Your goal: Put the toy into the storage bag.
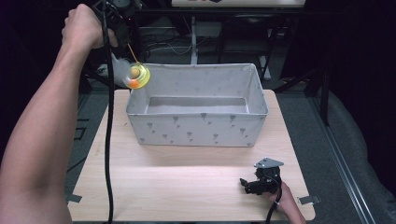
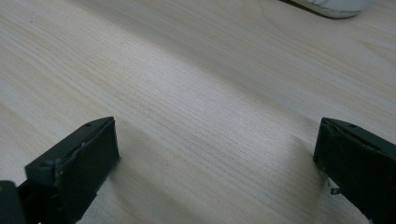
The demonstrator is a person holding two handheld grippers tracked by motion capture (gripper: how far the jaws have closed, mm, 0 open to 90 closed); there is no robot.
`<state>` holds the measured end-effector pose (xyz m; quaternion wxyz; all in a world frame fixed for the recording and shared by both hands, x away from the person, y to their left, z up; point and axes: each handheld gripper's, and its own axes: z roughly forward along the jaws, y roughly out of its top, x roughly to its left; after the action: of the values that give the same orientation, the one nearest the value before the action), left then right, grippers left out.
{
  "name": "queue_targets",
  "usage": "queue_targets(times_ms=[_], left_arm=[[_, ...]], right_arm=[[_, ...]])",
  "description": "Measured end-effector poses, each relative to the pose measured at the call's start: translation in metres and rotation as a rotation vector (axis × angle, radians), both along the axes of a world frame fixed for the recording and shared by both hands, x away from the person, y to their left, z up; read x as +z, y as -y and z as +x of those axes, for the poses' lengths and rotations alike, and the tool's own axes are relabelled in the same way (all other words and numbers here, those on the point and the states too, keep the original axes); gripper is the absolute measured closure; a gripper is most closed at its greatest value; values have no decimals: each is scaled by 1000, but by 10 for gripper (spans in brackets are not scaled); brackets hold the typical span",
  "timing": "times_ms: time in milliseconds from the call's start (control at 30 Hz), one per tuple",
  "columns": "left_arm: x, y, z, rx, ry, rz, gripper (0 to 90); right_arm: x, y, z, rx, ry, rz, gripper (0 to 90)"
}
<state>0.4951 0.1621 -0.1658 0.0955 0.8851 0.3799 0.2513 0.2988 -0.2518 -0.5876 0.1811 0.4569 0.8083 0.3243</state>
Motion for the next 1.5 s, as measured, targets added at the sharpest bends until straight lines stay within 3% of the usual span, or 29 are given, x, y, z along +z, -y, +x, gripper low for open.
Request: queue_targets(times_ms=[367,733,1100,1400,1500], left_arm=[[-18,22,8,-58,-32,-16,880],[-48,41,17,-108,-64,-44,880],[-68,43,19,-127,-94,-46,880],[-82,39,21,-126,-115,-67,880],[-85,37,23,-118,-117,-93,880]], right_arm=[[0,0,0,-2,-4,-1,0],[0,0,0,-1,0,-1,0],[0,-1,0,-4,3,5,0],[0,-1,0,-5,3,4,0],[0,-1,0,-5,4,5,0]])
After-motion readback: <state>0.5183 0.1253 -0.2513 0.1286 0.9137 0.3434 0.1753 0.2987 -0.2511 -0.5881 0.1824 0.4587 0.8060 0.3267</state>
